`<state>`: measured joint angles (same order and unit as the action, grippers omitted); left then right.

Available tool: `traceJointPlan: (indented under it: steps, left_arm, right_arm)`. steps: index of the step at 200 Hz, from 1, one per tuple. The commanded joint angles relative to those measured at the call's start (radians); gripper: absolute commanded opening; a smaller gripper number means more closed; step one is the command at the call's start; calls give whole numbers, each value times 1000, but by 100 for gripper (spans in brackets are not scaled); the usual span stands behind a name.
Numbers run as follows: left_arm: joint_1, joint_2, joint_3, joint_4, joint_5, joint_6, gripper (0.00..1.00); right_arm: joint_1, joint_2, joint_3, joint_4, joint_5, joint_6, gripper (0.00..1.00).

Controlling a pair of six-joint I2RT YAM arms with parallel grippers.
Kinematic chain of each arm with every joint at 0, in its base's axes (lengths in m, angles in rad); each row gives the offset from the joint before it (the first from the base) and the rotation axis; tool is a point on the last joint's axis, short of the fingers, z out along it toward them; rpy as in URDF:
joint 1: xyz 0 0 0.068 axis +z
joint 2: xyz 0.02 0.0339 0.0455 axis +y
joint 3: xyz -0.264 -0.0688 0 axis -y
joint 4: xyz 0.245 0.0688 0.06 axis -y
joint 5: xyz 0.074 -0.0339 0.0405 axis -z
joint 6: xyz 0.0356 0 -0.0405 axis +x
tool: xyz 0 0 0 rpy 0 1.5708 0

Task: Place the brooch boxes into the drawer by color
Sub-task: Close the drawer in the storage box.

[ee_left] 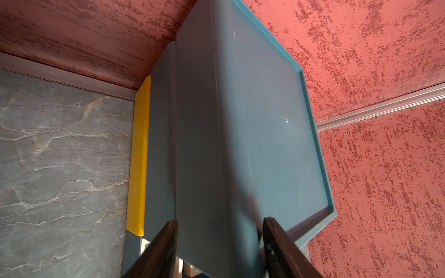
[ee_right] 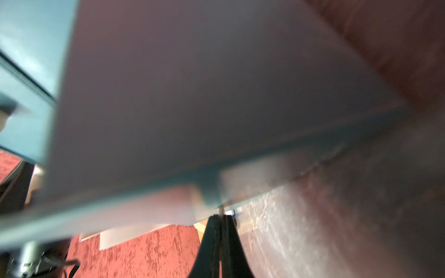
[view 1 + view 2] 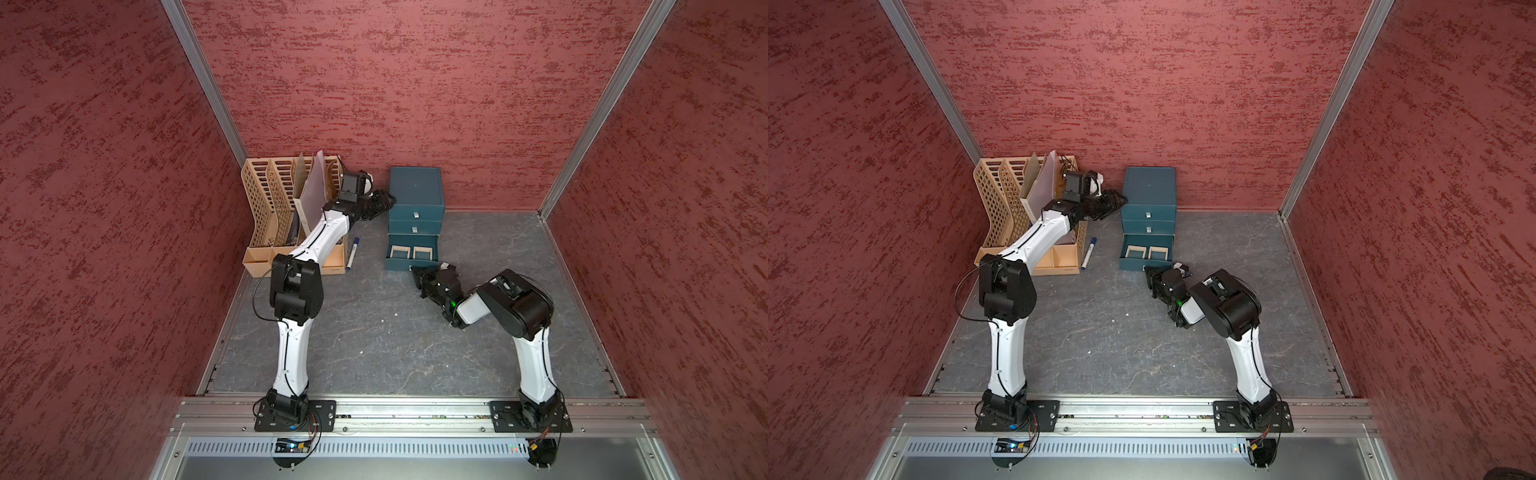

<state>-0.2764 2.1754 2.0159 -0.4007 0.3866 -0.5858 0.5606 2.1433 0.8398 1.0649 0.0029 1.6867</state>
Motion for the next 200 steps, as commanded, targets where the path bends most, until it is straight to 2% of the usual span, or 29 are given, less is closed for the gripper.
traceJointPlan:
  steps: [1,200]
  left_arm:
    - [-10,34,8,-47,5,22,59]
    - [-14,4,-28,-43,0,26,58]
  right_arm:
    - [-18,24,49,-22,36,15,0]
    - [-102,143,335,-204,17,22,0]
